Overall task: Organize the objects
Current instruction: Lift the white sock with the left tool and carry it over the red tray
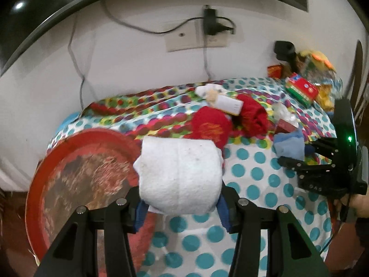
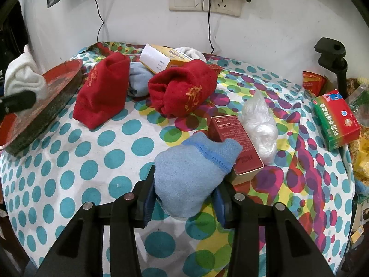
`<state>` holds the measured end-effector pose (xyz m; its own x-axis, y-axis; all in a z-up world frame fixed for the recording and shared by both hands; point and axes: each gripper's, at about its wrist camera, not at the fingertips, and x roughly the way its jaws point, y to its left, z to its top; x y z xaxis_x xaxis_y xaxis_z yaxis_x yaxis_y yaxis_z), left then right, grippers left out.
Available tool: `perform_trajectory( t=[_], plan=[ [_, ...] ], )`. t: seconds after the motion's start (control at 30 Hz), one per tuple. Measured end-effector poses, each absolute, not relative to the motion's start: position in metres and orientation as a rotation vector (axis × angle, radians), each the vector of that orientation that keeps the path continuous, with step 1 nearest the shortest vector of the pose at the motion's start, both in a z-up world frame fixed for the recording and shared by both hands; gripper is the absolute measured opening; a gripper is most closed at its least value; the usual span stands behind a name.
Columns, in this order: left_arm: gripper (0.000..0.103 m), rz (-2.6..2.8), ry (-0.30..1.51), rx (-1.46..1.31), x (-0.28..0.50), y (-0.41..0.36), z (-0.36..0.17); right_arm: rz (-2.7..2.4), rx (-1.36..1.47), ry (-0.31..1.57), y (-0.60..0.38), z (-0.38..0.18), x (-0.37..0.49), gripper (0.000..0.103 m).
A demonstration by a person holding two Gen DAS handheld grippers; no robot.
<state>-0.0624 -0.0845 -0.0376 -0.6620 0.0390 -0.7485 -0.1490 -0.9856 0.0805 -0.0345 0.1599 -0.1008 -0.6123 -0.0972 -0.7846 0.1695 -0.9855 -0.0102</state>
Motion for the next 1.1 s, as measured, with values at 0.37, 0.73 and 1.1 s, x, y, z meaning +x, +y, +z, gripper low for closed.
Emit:
perform_trajectory(
  t=[0.37, 0.73, 1.1],
  plan=[
    [0.051, 2.858, 0.16, -1.347, -0.056, -0.17, -0.04, -2.69, 1.306, 0.135, 0.16, -0.1, -0.035, 0.042],
    [0.051, 2.928, 0.118, -1.515, -0.062, -0.263, -0.06, -2.693, 1.31, 0.146, 0.159, -0.1, -0.036, 0.043],
    [0.051, 2.929, 0.021, -1.613, -0.065, -0.326, -0.082, -2.7, 1.318, 0.154, 0.16, -0.1, -0.037, 0.047]
  ],
)
